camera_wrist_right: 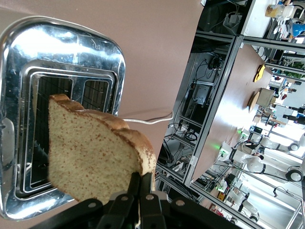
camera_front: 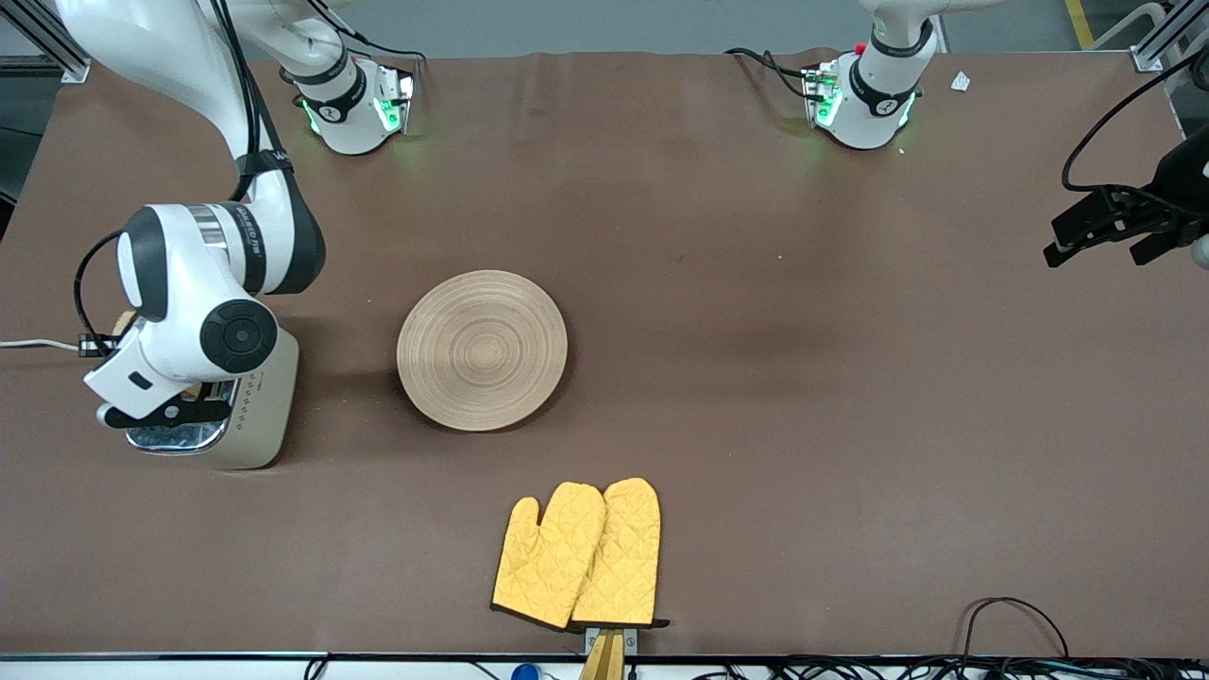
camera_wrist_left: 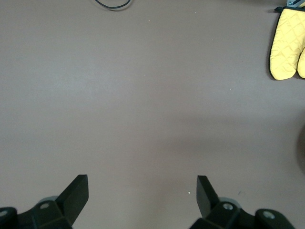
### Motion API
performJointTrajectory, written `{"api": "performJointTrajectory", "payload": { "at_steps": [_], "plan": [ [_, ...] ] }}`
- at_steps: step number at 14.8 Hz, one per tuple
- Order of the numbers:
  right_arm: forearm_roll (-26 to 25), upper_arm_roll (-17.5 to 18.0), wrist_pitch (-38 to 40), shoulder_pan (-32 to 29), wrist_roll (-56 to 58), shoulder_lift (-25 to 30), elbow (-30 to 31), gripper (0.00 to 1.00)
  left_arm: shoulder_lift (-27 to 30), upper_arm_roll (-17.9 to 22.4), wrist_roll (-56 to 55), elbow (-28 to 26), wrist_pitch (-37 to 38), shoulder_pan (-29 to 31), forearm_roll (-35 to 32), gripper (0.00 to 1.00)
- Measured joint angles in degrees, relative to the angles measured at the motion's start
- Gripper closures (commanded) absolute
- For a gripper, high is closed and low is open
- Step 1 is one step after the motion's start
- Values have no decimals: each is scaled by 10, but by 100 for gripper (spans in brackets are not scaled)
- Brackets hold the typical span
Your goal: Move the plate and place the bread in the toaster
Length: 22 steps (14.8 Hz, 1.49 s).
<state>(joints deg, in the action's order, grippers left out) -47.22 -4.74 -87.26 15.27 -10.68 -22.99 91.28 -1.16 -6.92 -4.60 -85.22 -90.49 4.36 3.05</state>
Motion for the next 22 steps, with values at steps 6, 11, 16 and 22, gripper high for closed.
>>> {"api": "performJointTrajectory", "payload": {
  "at_steps": [6,11,16,22],
  "plan": [
    [0,0,-11,0,0,-16,0,100,-1,0,0,0,0,0,0,0],
    [6,1,-28,0,-3,-50,0,49,-1,0,0,0,-3,0,0,0],
    [120,4,-35,1,-10,-67,-43,0,-1,-1,0,0,-3,-2,0,0],
    [258,0,51,-28,-2,-16,-219,0,-2,-2,-1,0,-5,-4,0,0]
  ]
}}
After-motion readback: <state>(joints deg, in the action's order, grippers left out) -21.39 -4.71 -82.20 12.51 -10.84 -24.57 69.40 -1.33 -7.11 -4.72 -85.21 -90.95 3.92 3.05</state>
